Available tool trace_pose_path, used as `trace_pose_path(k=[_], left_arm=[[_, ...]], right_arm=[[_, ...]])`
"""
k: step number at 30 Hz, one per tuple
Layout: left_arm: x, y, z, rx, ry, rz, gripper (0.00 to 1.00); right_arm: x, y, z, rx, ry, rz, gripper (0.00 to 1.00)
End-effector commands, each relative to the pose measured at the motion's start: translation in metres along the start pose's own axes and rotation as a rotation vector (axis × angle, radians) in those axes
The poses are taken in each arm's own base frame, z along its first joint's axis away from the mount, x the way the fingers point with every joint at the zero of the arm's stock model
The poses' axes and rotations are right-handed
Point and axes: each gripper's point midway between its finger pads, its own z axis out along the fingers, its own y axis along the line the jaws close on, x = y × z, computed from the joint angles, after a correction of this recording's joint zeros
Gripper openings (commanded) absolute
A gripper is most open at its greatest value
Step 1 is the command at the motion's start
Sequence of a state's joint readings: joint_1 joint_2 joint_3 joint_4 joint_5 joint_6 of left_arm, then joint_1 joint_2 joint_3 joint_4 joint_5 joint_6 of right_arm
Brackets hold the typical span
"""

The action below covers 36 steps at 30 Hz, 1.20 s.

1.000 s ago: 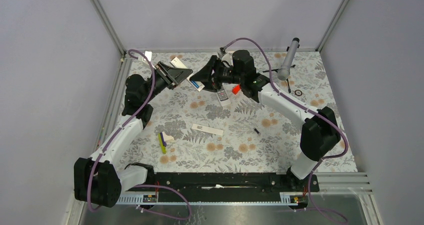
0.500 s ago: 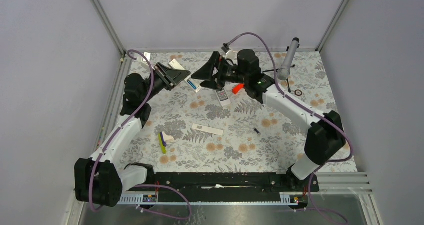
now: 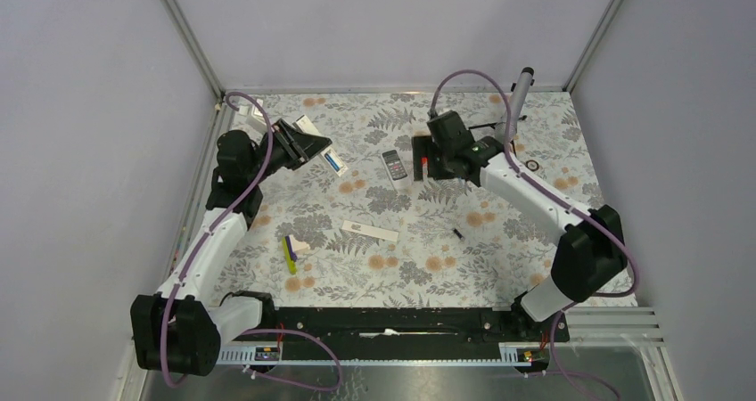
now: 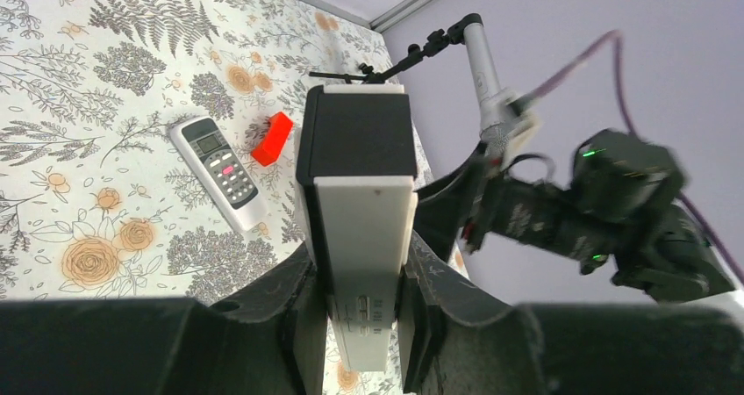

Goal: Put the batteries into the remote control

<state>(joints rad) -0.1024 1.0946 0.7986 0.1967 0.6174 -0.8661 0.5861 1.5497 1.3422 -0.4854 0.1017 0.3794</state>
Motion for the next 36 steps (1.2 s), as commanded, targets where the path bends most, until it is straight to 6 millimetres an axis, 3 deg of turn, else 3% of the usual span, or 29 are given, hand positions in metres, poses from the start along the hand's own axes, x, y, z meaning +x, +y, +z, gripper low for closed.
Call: trace_pose_path(k=[1, 4, 8, 12, 16, 21, 36], left_arm=[[-0.023, -0.028, -0.008, 0.057, -0.056, 0.106, 0.06], [-0.022, -0.029, -0.009, 0.06, -0.057, 0.106, 0.06], [-0.023, -0.029, -0.009, 0.063, -0.059, 0.105, 0.06], [-0.023, -0.03, -0.008, 0.068, -0.059, 0.102, 0.06], [-0.024, -0.03, -0.009, 0.07, -0.065, 0.101, 0.06], [-0.027, -0.031, -0.008, 0.07, -0.064, 0.099, 0.06], [-0.031, -0.027, -0.004, 0.073, -0.063, 0.087, 0.06]], right_arm=[[0.066, -0.081, -0.006, 0.33, 0.202, -0.18, 0.86], [0.094, -0.085, -0.004, 0.266, 0.293, -0.245, 0.92], [0.119, -0.097, 0.003, 0.213, 0.378, -0.145, 0.91], [0.139, -0.105, 0.011, 0.197, 0.443, -0.12, 0.85], [0.16, -0.101, 0.015, 0.148, 0.536, -0.111, 0.68], [0.173, -0.101, 0.019, 0.138, 0.604, -0.113, 0.54], [0.198, -0.111, 0.017, 0.171, 0.724, -0.125, 0.44]])
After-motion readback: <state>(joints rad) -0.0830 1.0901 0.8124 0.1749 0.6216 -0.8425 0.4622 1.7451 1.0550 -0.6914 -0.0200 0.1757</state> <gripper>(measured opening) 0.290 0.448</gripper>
